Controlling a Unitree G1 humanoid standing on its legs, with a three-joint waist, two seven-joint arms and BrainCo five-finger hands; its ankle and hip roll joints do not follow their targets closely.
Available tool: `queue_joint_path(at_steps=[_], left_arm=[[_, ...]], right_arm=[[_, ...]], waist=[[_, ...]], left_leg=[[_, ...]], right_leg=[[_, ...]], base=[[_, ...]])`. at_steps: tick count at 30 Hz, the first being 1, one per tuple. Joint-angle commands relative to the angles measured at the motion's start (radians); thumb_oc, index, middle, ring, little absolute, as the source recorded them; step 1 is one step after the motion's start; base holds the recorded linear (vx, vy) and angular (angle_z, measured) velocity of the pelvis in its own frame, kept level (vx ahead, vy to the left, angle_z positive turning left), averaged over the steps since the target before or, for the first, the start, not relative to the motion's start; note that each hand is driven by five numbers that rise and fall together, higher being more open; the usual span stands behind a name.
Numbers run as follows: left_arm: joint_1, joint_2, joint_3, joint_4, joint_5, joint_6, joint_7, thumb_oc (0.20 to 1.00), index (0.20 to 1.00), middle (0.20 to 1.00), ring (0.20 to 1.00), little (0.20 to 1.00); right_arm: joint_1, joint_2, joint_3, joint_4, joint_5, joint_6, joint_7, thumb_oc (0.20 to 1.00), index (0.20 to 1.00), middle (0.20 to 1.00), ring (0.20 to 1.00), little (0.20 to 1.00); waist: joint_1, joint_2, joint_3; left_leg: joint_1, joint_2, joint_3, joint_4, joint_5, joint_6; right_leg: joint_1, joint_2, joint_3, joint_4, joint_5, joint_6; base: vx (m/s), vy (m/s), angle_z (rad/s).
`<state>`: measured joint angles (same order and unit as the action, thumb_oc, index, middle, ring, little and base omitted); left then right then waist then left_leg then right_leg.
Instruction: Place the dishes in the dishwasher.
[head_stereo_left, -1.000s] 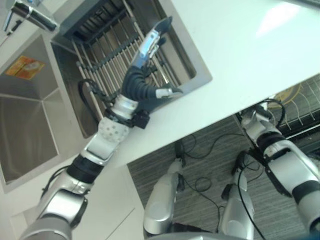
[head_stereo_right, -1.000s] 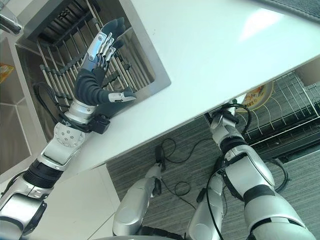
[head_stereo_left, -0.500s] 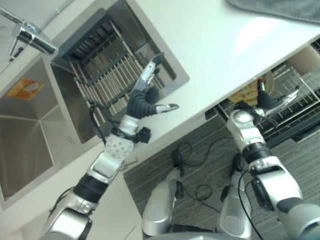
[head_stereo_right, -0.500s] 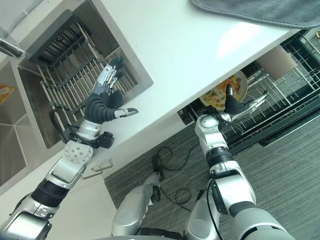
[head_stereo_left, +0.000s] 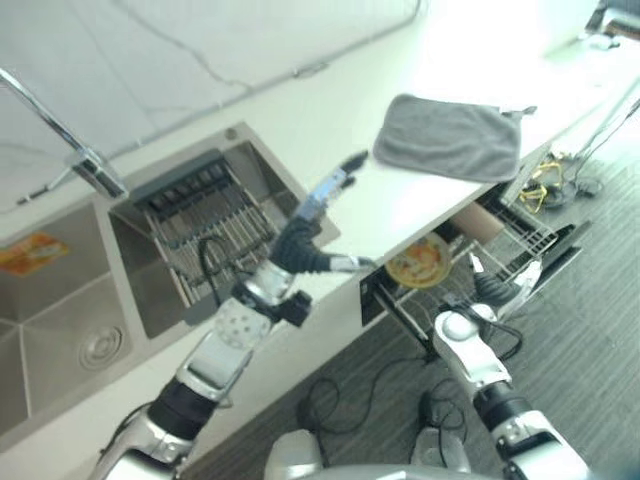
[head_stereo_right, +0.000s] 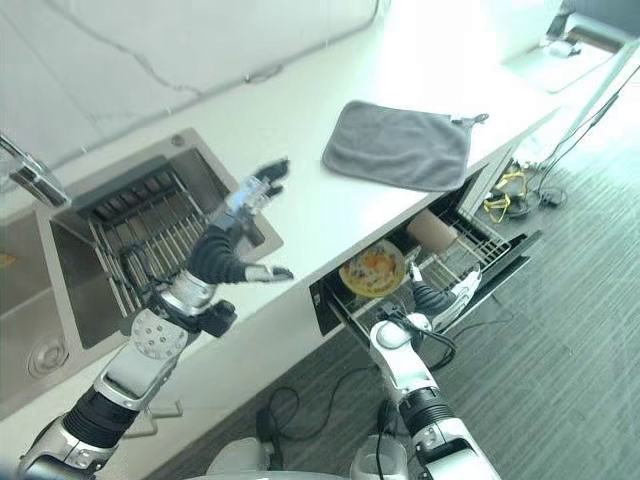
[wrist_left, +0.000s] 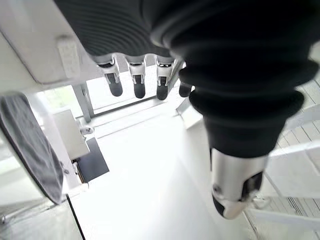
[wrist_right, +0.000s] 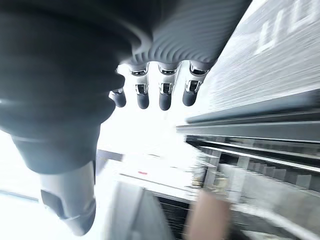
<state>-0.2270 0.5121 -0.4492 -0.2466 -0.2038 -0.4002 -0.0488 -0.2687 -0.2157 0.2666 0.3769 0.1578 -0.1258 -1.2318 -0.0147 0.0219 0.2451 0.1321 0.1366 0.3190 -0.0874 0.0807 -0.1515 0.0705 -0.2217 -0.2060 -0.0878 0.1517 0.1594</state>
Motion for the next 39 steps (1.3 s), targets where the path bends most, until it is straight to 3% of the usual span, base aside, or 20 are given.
queue_joint_path(at_steps=[1, 3, 5, 6, 7, 12, 13, 19, 21, 24, 26, 27, 28, 29, 30, 31, 33, 35, 39], left_arm=[[-0.032, -0.037, -0.034, -0.009, -0.124, 0.017, -0.094, 1.000, 1.000, 1.000, 1.000, 1.000], [-0.033, -0.041, -0.072, 0.007, -0.163, 0.050, -0.155, 1.000, 1.000, 1.000, 1.000, 1.000], [-0.038, -0.057, -0.142, 0.041, -0.285, 0.169, -0.258, 1.000, 1.000, 1.000, 1.000, 1.000], [-0.037, -0.060, -0.150, 0.045, -0.309, 0.196, -0.269, 1.000, 1.000, 1.000, 1.000, 1.000], [-0.030, -0.072, -0.173, 0.079, -0.350, 0.266, -0.297, 1.000, 1.000, 1.000, 1.000, 1.000], [0.014, -0.115, -0.263, 0.257, -0.343, 0.403, -0.324, 1.000, 1.000, 1.000, 1.000, 1.000], [0.035, -0.130, -0.281, 0.320, -0.356, 0.456, -0.316, 1.000, 1.000, 1.000, 1.000, 1.000], [0.110, -0.236, -0.273, 0.687, -0.322, 0.491, -0.256, 1.000, 1.000, 1.000, 1.000, 1.000], [0.146, -0.286, -0.221, 0.853, -0.305, 0.502, -0.188, 1.000, 1.000, 1.000, 1.000, 1.000], [0.199, -0.338, -0.132, 1.050, -0.249, 0.486, -0.173, 1.000, 1.000, 1.000, 1.000, 1.000], [0.223, -0.348, -0.089, 1.140, -0.127, 0.446, -0.148, 1.000, 1.000, 1.000, 1.000, 1.000], [0.235, -0.338, -0.069, 1.205, 0.032, 0.417, -0.092, 1.000, 1.000, 1.000, 1.000, 1.000], [0.226, -0.306, -0.092, 1.281, 0.260, 0.426, -0.005, 1.000, 1.000, 1.000, 1.000, 1.000], [0.224, -0.289, -0.101, 1.311, 0.269, 0.457, 0.014, 1.000, 1.000, 1.000, 1.000, 1.000], [0.216, -0.280, -0.080, 1.364, 0.245, 0.543, 0.017, 1.000, 1.000, 1.000, 1.000, 1.000], [0.216, -0.277, -0.066, 1.396, 0.238, 0.579, 0.013, 1.000, 1.000, 1.000, 1.000, 1.000], [0.235, -0.287, -0.019, 1.448, 0.125, 0.586, 0.045, 1.000, 1.000, 1.000, 1.000, 1.000], [0.264, -0.299, 0.087, 1.479, -0.019, 0.566, 0.085, 1.000, 1.000, 1.000, 1.000, 1.000], [0.274, -0.294, 0.114, 1.491, -0.041, 0.550, 0.078, 1.000, 1.000, 1.000, 1.000, 1.000]], right_arm=[[-0.069, -0.038, -0.013, -0.057, -0.090, -0.068, 0.016, 1.000, 1.000, 1.000, 1.000, 1.000], [-0.032, -0.072, -0.043, -0.104, -0.106, -0.088, 0.016, 1.000, 1.000, 1.000, 1.000, 1.000], [0.004, -0.114, -0.105, -0.141, -0.127, -0.113, 0.005, 1.000, 1.000, 1.000, 1.000, 1.000], [0.007, -0.117, -0.111, -0.141, -0.131, -0.116, -0.006, 1.000, 1.000, 1.000, 1.000, 1.000], [0.020, -0.139, -0.144, -0.154, -0.128, -0.118, -0.023, 1.000, 1.000, 1.000, 1.000, 1.000], [0.050, -0.214, -0.267, -0.153, -0.095, -0.126, -0.022, 1.000, 1.000, 1.000, 1.000, 1.000], [0.056, -0.238, -0.298, -0.158, -0.087, -0.120, -0.029, 1.000, 1.000, 1.000, 1.000, 1.000], [0.098, -0.307, -0.415, -0.193, -0.038, -0.104, -0.007, 1.000, 1.000, 1.000, 1.000, 1.000], [0.113, -0.309, -0.443, -0.208, -0.018, -0.095, 0.023, 1.000, 1.000, 1.000, 1.000, 1.000], [0.123, -0.301, -0.449, -0.219, 0.034, -0.100, 0.062, 1.000, 1.000, 1.000, 1.000, 1.000], [0.131, -0.291, -0.454, -0.223, 0.112, -0.127, 0.098, 1.000, 1.000, 1.000, 1.000, 1.000], [0.136, -0.277, -0.466, -0.212, 0.252, -0.147, 0.156, 1.000, 1.000, 1.000, 1.000, 1.000], [0.136, -0.258, -0.470, -0.174, 0.364, -0.115, 0.236, 1.000, 1.000, 1.000, 1.000, 1.000], [0.130, -0.252, -0.461, -0.149, 0.416, -0.124, 0.261, 1.000, 1.000, 1.000, 1.000, 1.000], [0.118, -0.236, -0.445, -0.110, 0.506, -0.144, 0.288, 1.000, 1.000, 1.000, 1.000, 1.000], [0.108, -0.225, -0.443, -0.082, 0.565, -0.150, 0.306, 1.000, 1.000, 1.000, 1.000, 1.000], [0.098, -0.199, -0.451, -0.015, 0.678, -0.183, 0.344, 1.000, 1.000, 1.000, 1.000, 1.000], [0.105, -0.123, -0.444, 0.090, 0.848, -0.246, 0.402, 1.000, 1.000, 1.000, 1.000, 1.000], [0.102, -0.065, -0.433, 0.223, 1.071, -0.279, 0.539, 1.000, 1.000, 1.000, 1.000, 1.000]], waist=[[-0.009, 0.043, -0.007], [-0.038, 0.032, -0.029], [-0.080, 0.017, -0.051], [-0.084, 0.016, -0.053], [-0.101, 0.012, -0.058], [-0.140, -0.004, -0.071], [-0.149, -0.007, -0.073], [-0.179, -0.014, -0.071], [-0.179, -0.018, -0.072], [-0.166, -0.026, -0.073], [-0.156, -0.032, -0.074], [-0.147, -0.036, -0.074], [-0.141, -0.039, -0.074], [-0.140, -0.040, -0.075], [-0.137, -0.040, -0.077], [-0.133, -0.038, -0.081], [-0.116, -0.036, -0.083], [-0.069, -0.026, -0.065], [-0.048, -0.016, -0.062]], left_leg=[[0.017, -0.002, 0.011, 0.018, -0.034, 0.066], [0.045, 0.007, 0.033, 0.017, -0.042, 0.065], [0.070, 0.014, 0.063, 0.024, -0.057, 0.069], [0.071, 0.014, 0.066, 0.025, -0.059, 0.070], [0.077, 0.016, 0.079, 0.031, -0.065, 0.072], [0.085, 0.016, 0.109, 0.040, -0.084, 0.078], [0.086, 0.016, 0.115, 0.041, -0.087, 0.079], [0.094, 0.014, 0.136, 0.035, -0.098, 0.081], [0.093, 0.013, 0.134, 0.026, -0.093, 0.078], [0.090, 0.016, 0.130, 0.019, -0.088, 0.074], [0.087, 0.017, 0.124, 0.017, -0.086, 0.072], [0.084, 0.020, 0.118, 0.016, -0.083, 0.069], [0.081, 0.021, 0.109, 0.015, -0.081, 0.065], [0.079, 0.023, 0.108, 0.015, -0.079, 0.063], [0.077, 0.028, 0.104, 0.015, -0.075, 0.060], [0.072, 0.032, 0.101, 0.013, -0.068, 0.057], [0.069, 0.039, 0.087, 0.012, -0.065, 0.052], [0.044, 0.039, 0.040, 0.021, -0.060, 0.050], [0.037, 0.035, 0.020, 0.020, -0.058, 0.051]], right_leg=[[0.019, -0.003, -0.062, 0.032, -0.051, 0.002], [0.040, 0.017, -0.044, 0.021, -0.054, -0.002], [0.050, 0.041, -0.013, 0.017, -0.059, -0.008], [0.050, 0.043, -0.011, 0.017, -0.060, -0.009], [0.050, 0.049, 0.001, 0.020, -0.062, -0.011], [0.043, 0.066, 0.029, 0.026, -0.069, -0.016], [0.041, 0.069, 0.036, 0.029, -0.071, -0.017], [0.033, 0.072, 0.058, 0.037, -0.084, -0.015], [0.031, 0.074, 0.061, 0.034, -0.085, -0.015], [0.034, 0.073, 0.052, 0.028, -0.088, -0.015], [0.035, 0.074, 0.046, 0.022, -0.089, -0.016], [0.038, 0.074, 0.039, 0.019, -0.090, -0.015], [0.039, 0.075, 0.036, 0.017, -0.092, -0.013], [0.037, 0.077, 0.037, 0.017, -0.094, -0.014], [0.037, 0.081, 0.039, 0.018, -0.098, -0.016], [0.033, 0.084, 0.040, 0.017, -0.097, -0.019], [0.038, 0.085, 0.034, 0.015, -0.101, -0.022], [0.033, 0.075, 0.001, 0.020, -0.104, -0.029], [0.036, 0.072, -0.012, 0.017, -0.105, -0.031]], base=[[0.11, -0.063, -0.31], [0.11, -0.095, -0.25], [0.09, -0.096, -0.33], [0.05, -0.053, -0.32], [0.04, -0.045, -0.27], [0.04, -0.043, -0.17], [0.04, -0.023, -0.13], [0.03, 0.011, -0.12], [0.00, 0.000, 0.00], [0.00, 0.000, 0.00], [0.02, -0.029, 0.14], [0.03, -0.039, 0.14], [0.03, -0.030, 0.01], [0.05, 0.002, 0.12], [0.06, 0.018, 0.13], [0.08, 0.010, 0.07], [0.08, -0.016, -0.03], [-0.01, -0.015, 0.12], [0.00, -0.006, 0.36]])
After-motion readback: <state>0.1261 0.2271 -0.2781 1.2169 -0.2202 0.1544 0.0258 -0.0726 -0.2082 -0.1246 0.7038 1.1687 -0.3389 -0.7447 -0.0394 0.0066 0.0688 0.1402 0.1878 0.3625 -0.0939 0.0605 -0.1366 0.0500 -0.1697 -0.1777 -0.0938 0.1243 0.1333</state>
